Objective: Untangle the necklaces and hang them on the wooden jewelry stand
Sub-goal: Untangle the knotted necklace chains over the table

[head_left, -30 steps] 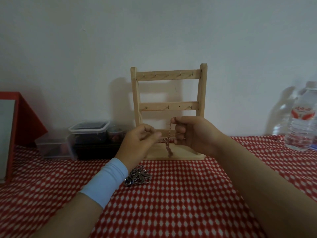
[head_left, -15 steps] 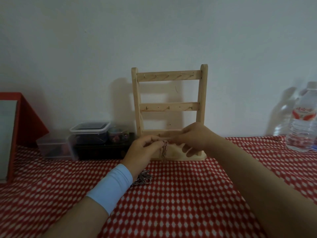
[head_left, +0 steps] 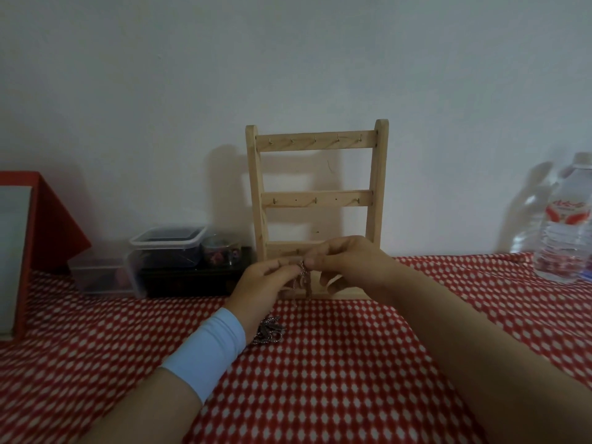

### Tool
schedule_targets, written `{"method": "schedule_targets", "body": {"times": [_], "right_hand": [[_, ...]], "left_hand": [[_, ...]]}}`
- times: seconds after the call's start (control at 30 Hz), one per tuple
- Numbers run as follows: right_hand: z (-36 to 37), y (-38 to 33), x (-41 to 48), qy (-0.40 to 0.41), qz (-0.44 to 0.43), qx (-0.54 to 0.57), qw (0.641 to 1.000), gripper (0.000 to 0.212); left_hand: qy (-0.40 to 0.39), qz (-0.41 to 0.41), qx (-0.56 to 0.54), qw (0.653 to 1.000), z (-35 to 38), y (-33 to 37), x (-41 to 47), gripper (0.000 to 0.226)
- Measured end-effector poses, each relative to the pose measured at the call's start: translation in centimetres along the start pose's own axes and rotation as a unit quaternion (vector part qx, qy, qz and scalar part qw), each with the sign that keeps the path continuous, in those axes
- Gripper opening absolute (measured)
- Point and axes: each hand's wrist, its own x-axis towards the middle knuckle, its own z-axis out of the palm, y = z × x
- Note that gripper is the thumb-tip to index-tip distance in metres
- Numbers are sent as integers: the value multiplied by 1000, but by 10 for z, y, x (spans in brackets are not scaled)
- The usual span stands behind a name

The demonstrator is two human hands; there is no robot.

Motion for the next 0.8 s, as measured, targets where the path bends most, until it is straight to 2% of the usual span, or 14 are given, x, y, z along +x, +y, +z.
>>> {"method": "schedule_targets", "body": {"times": [0.17, 0.27, 0.4, 0.6, 0.7, 0.8], "right_hand": [[1, -3, -1, -23, -12, -68, 997, 13], [-4, 0, -1, -23, -22, -53, 998, 15], [-3, 4, -1, -26, -12, -76, 997, 21], [-7, 6, -1, -69, -7, -134, 989, 13], [-6, 7, -1, -92, -14, -141, 986, 15], [-6, 6, 0, -107, -3, -132, 985, 24]], "left_hand": [[-13, 15, 28, 999, 6, -10, -6, 18], [27, 80, 88, 993, 6, -12, -6, 19], [61, 195, 229, 952, 3, -16, -3, 19], [64, 290, 290, 910, 4, -21, -2, 19], [61, 261, 282, 921, 5, -21, -4, 23], [-11, 176, 221, 959, 4, -18, -7, 22]]}}
